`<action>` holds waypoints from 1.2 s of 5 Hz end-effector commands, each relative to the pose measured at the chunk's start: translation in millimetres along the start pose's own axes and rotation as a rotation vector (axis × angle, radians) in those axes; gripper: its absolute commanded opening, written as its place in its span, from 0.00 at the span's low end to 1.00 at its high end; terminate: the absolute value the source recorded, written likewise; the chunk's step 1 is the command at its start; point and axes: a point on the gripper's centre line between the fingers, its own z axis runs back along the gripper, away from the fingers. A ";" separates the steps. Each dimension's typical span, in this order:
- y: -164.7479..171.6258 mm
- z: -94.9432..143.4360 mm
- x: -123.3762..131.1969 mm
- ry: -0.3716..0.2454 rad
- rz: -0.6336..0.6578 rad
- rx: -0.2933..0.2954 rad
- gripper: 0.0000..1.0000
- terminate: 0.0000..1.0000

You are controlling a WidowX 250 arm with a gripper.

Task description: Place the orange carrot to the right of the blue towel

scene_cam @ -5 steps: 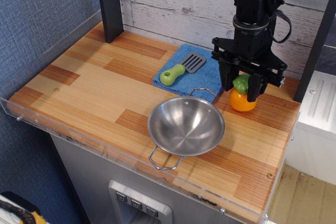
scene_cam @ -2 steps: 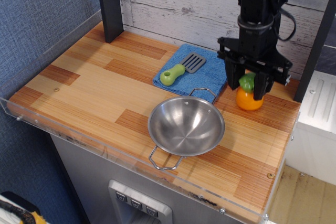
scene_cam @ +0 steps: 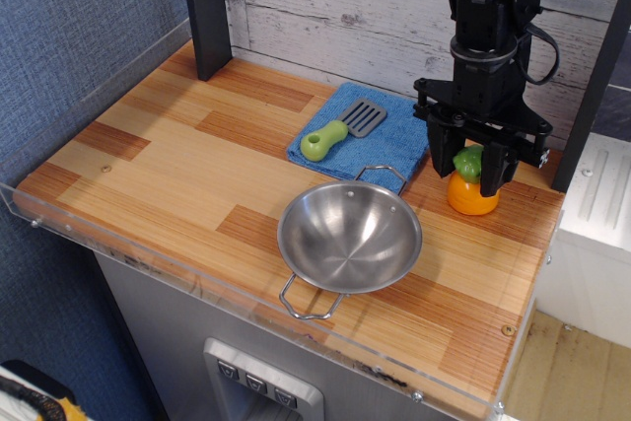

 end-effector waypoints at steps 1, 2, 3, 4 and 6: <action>-0.8 21.7 7.3 -0.059 -0.015 0.003 1.00 0.00; -2.1 45.1 7.5 -0.115 -0.017 0.018 1.00 0.00; -0.6 82.7 2.2 -0.164 0.004 0.021 1.00 0.00; 5.7 119.8 -11.0 -0.178 0.036 0.003 1.00 0.00; 25.3 162.3 -51.4 -0.122 0.065 0.068 1.00 0.00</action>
